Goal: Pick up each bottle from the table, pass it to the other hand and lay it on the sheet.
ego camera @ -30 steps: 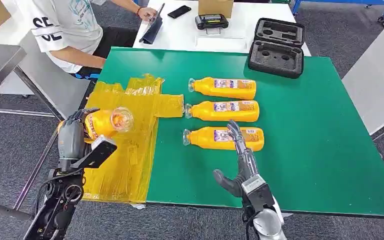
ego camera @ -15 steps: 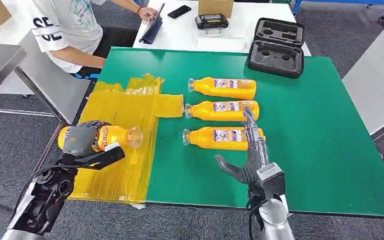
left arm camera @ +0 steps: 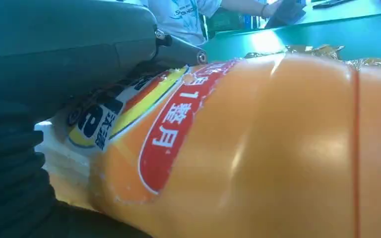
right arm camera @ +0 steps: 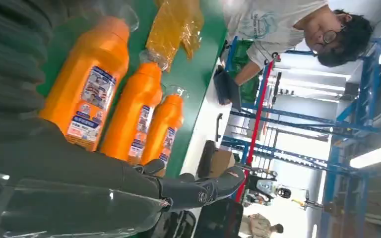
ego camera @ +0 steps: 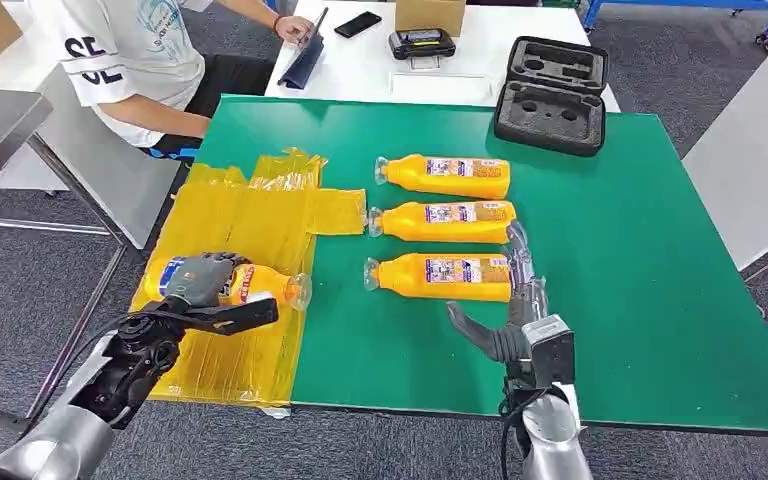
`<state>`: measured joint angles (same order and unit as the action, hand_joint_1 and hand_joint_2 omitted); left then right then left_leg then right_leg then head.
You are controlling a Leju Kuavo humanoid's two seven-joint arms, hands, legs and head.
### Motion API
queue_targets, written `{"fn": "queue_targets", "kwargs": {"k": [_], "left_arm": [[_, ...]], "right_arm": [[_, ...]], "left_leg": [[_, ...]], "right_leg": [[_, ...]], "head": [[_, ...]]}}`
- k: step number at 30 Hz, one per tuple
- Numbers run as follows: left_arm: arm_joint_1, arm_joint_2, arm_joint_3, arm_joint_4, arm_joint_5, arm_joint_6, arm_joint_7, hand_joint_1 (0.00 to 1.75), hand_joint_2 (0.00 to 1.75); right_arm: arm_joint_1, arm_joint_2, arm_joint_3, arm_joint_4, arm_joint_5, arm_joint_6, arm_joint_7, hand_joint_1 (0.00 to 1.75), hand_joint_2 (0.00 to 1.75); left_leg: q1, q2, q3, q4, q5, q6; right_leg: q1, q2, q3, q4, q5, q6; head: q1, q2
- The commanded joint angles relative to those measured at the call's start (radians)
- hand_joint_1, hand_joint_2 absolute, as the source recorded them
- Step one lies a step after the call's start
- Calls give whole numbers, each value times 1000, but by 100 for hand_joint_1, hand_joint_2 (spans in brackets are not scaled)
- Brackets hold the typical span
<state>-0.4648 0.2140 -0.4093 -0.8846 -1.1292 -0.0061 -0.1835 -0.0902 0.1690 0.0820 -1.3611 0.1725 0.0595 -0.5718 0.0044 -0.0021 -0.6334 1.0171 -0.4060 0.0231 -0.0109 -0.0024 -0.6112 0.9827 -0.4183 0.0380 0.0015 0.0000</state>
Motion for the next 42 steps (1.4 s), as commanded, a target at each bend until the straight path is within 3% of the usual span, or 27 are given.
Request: {"fn": "queue_targets", "kwargs": {"k": [1, 9, 18, 20, 21, 22, 23, 24, 25, 26, 42], "left_arm": [[13, 19, -76, 83, 3, -11, 7, 175, 175], [-48, 57, -143, 101, -27, -90, 52, 175, 175], [-105, 79, -186, 207, 23, -181, -36, 171, 175], [-135, 76, -197, 235, 32, -192, -51, 143, 175], [-141, 75, -198, 238, 33, -195, -52, 143, 175], [-146, 74, -203, 245, 33, -196, -53, 119, 175], [-152, 74, -203, 250, 35, -199, -54, 70, 175], [-159, 76, -210, 263, 45, -200, -58, 37, 175], [-155, 83, -215, 264, 59, -196, -58, 14, 175], [-152, 85, -216, 263, 65, -193, -59, 3, 175], [-133, 102, -224, 244, 85, -184, -51, 0, 175]], "right_arm": [[-4, 0, -25, 123, -12, 1, -16, 0, 175], [-17, -2, -15, 149, -13, 3, -13, 0, 175], [-18, -6, 5, 176, -18, -1, -17, 0, 175], [-24, -9, 7, 186, -23, -6, -20, 0, 175], [-24, -9, 8, 187, -24, -7, -20, 0, 175], [-25, -10, 10, 187, -25, -7, -20, 0, 175], [-25, -11, 11, 188, -25, -7, -20, 0, 175], [-33, -13, 18, 198, -29, -7, -20, 0, 175], [-41, -14, 26, 208, -34, -8, -20, 0, 175], [-43, -13, 29, 211, -36, -9, -20, 0, 175], [-44, -19, 35, 210, -43, -14, -19, 0, 175]], "left_leg": [[0, 1, 6, -2, -1, -1], [1, 1, 5, -1, -1, -1], [0, 2, 5, -2, 0, -2], [1, 3, 9, -2, -1, -3], [1, 2, 5, -1, 0, -3], [1, 2, 6, -1, 0, -3], [1, 2, 6, -2, 0, -3], [1, 3, 6, -2, 1, -4], [1, 3, 7, -2, 0, -4], [1, 4, 8, -2, 0, -4], [0, 4, 7, -2, 1, -5]], "right_leg": [[0, 1, 5, -2, -1, -1], [0, 1, 5, -1, -1, -2], [0, 2, 4, 0, 1, -3], [1, 3, 7, 0, 0, -4], [0, 2, 4, 1, 1, -4], [0, 2, 5, 1, 1, -4], [1, 2, 5, 1, 1, -4], [0, 2, 4, 1, 1, -4], [1, 3, 5, 1, 1, -4], [1, 4, 6, 1, 1, -5], [0, 3, 4, 2, 1, -4]], "head": [[0, 0], [0, 0], [0, 0], [0, 0], [0, 0], [0, 0], [0, 0], [0, 0], [0, 0], [0, 0], [0, 0]]}}
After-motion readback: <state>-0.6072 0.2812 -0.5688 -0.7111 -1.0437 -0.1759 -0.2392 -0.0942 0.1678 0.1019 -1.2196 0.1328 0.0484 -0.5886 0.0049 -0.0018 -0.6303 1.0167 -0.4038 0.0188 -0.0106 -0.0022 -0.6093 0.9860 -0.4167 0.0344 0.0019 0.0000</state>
